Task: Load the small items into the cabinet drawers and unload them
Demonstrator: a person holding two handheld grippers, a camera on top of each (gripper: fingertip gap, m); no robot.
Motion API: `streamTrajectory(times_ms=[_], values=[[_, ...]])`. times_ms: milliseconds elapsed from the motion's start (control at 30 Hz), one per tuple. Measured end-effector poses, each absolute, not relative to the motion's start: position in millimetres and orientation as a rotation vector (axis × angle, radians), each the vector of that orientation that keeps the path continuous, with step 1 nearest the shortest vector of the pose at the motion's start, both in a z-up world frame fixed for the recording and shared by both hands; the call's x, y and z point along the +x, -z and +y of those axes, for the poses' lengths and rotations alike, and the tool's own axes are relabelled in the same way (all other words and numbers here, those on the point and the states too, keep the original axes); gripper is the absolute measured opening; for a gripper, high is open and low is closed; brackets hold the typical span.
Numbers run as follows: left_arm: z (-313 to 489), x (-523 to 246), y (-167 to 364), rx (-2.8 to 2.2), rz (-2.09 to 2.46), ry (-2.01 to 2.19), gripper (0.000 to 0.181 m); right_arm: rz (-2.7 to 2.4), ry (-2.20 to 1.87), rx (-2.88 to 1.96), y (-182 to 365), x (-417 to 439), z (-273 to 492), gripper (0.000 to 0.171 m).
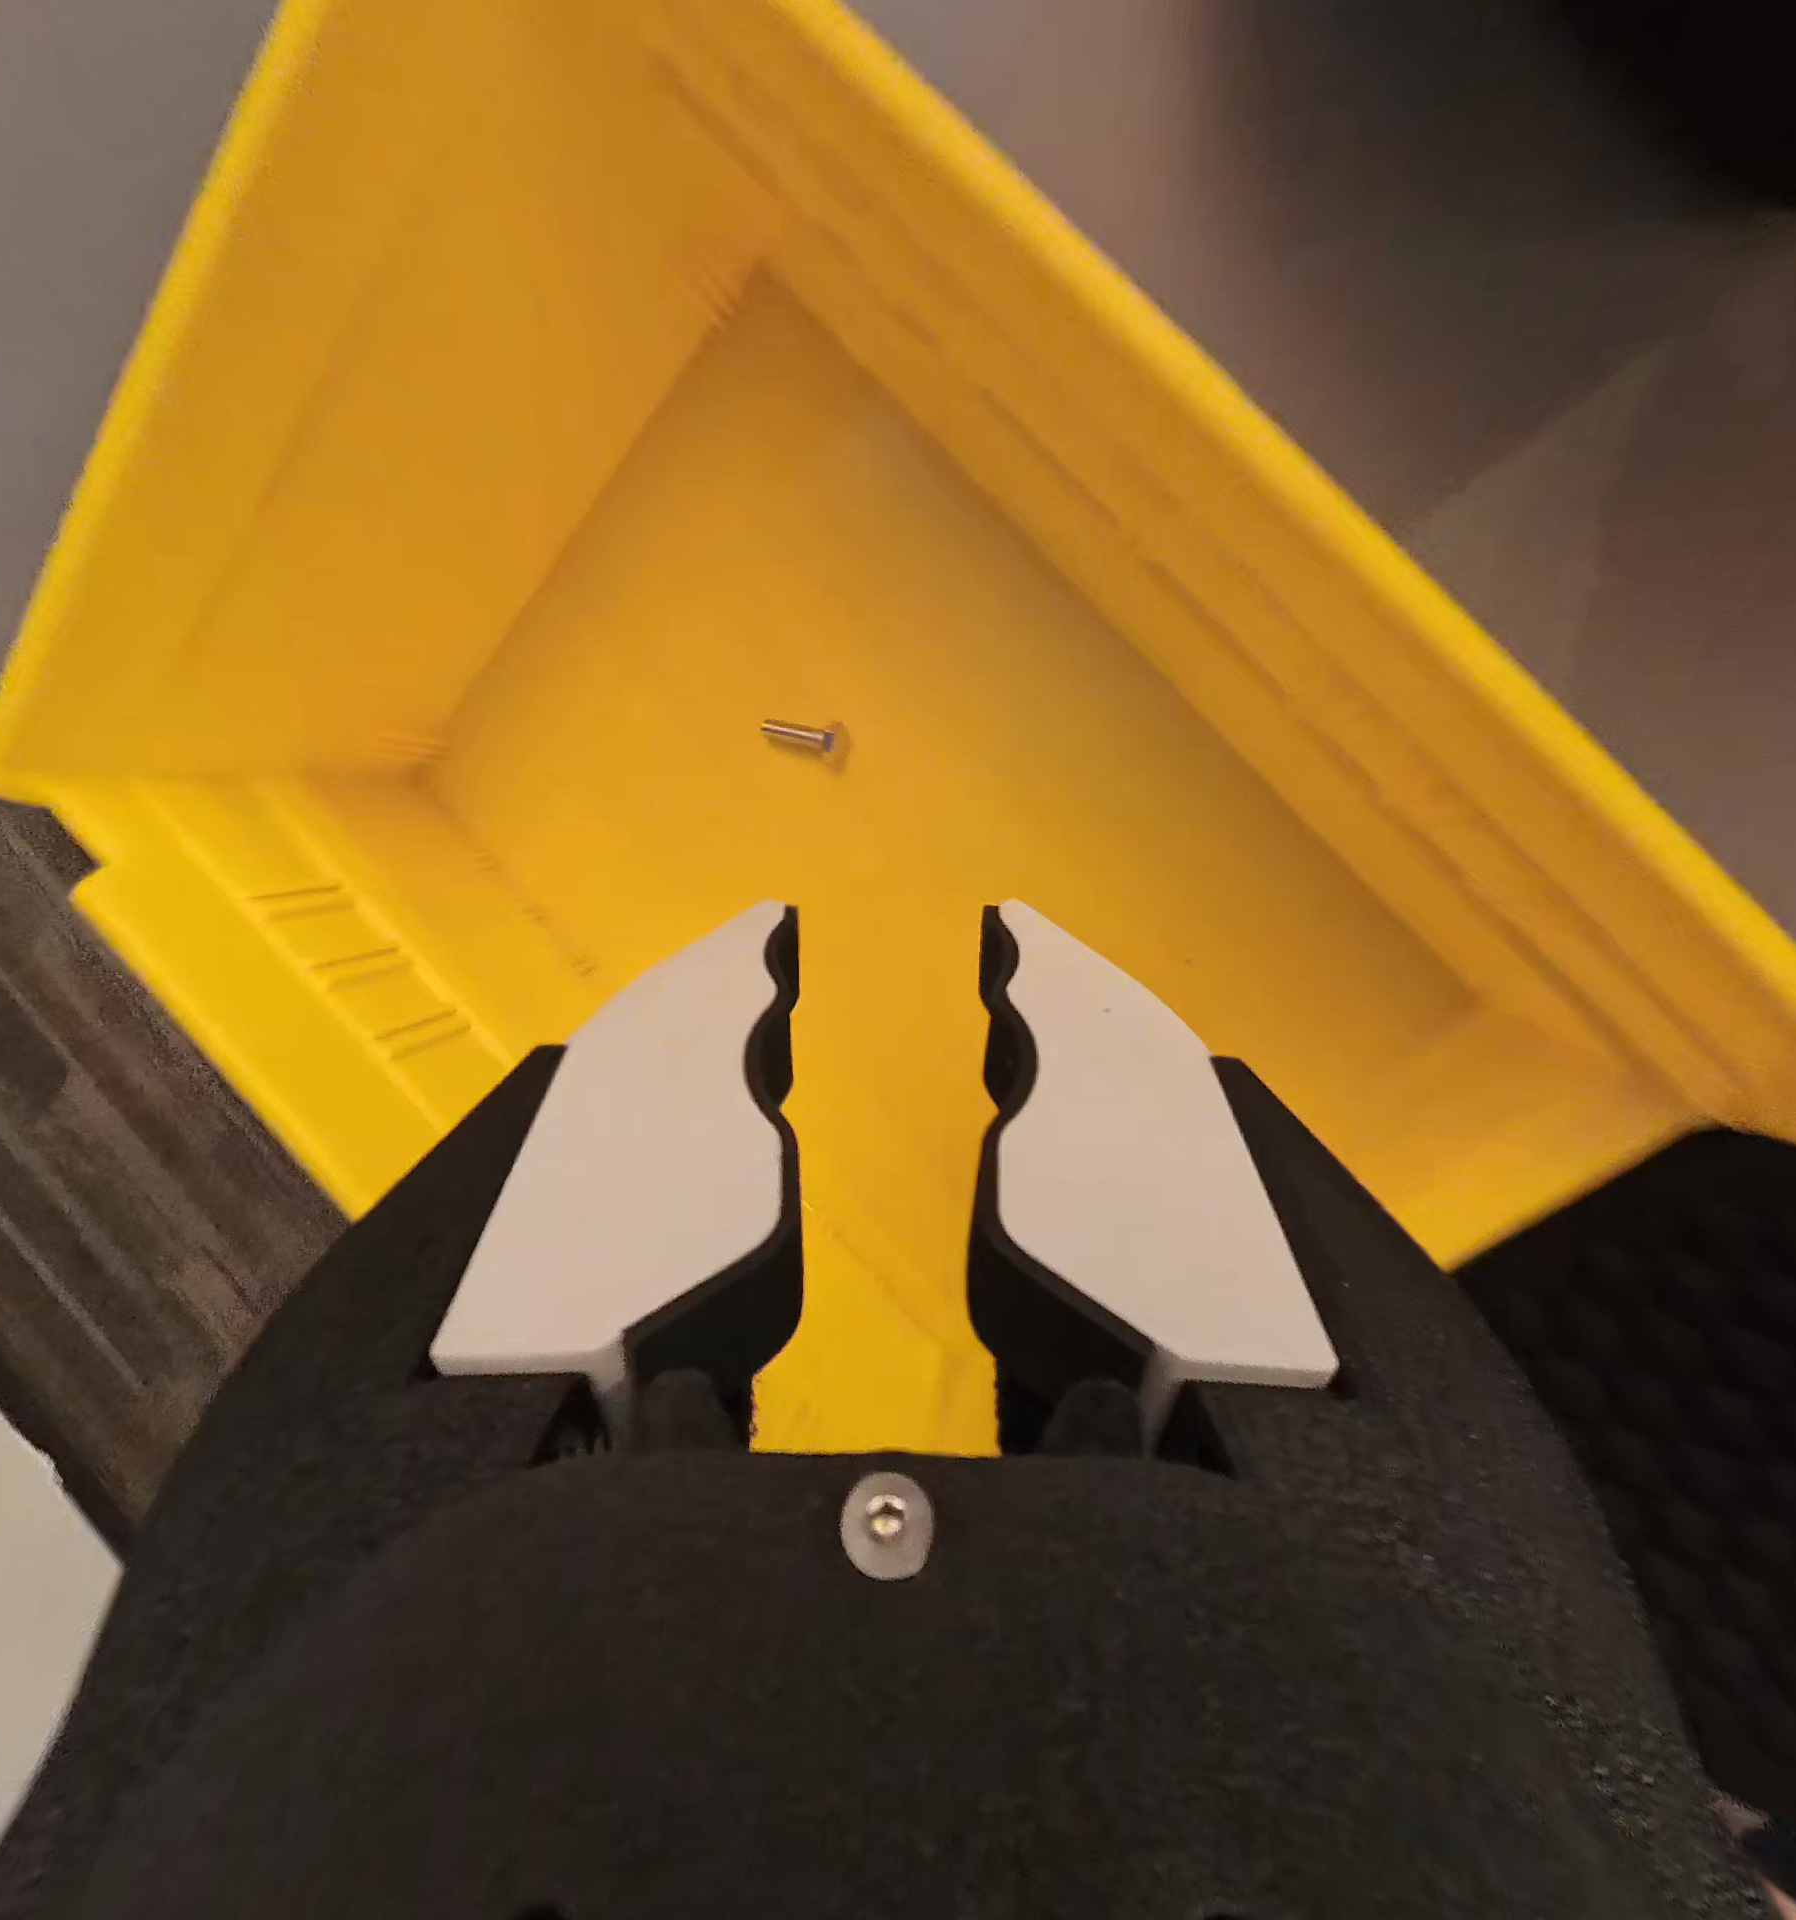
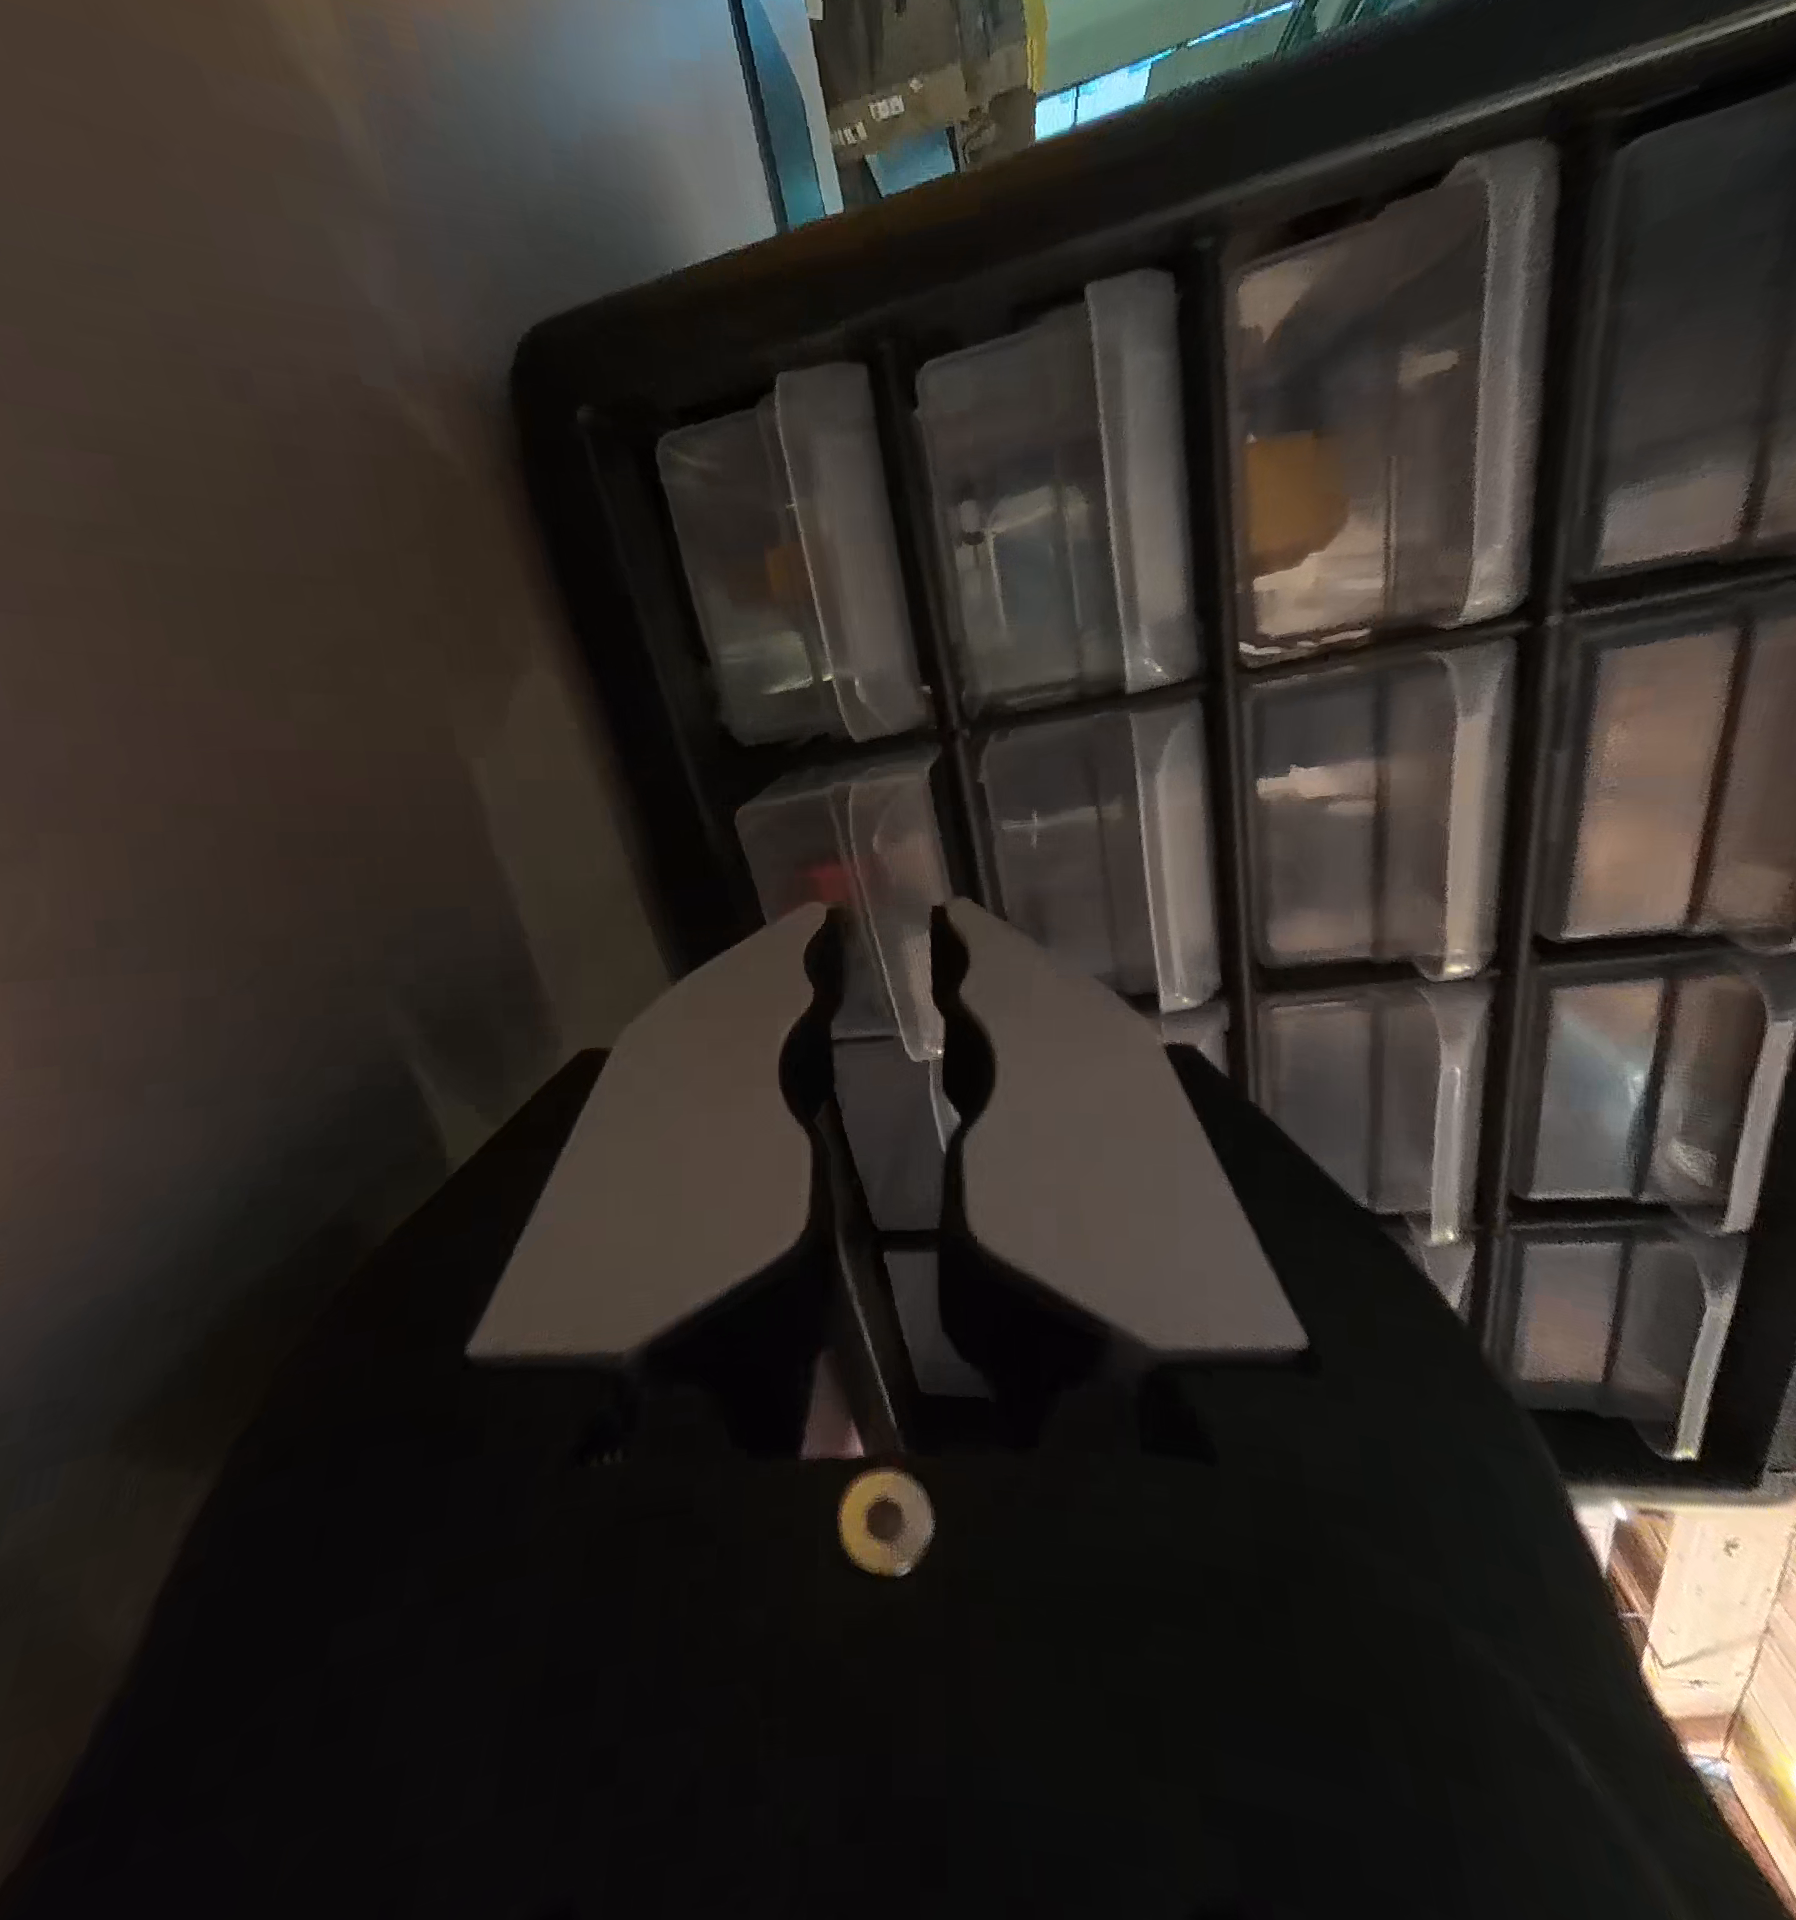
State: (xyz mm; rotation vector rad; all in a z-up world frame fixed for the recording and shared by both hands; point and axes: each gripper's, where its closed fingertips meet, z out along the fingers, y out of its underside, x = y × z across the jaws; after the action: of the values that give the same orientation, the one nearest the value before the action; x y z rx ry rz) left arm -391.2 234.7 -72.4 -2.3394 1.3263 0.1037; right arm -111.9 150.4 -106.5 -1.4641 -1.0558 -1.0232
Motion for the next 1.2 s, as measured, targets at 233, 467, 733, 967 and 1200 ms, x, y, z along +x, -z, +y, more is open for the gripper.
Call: streamTrajectory(times_ms=[233,467,733,967,1200], values=[[268.4,-377.4,114.2,-2.499,1.069,0.007,0.034,-1.078,1.044,-1.485,111.4,-112.0,158.7,0.027],[287.4,-379.9,131.4,-2.663,0.81,0.103,0.031,-1.039,0.99,-1.451,95.1,-111.4,147.6,0.027],[290.5,-387.7,140.4,-2.868,0.79,-0.013,0.018,-0.982,0.896,-1.474,80.2,-104.5,130.8,0.027],[290.7,-384.4,150.6,-2.968,0.736,-0.014,0.02,-0.963,0.881,-1.49,71.4,-96.3,125.7,0.027],[286.4,-391.7,150.2,-2.966,0.822,-0.065,0.005,-0.974,0.919,-1.516,70.5,-84.8,117.5,0.024]])
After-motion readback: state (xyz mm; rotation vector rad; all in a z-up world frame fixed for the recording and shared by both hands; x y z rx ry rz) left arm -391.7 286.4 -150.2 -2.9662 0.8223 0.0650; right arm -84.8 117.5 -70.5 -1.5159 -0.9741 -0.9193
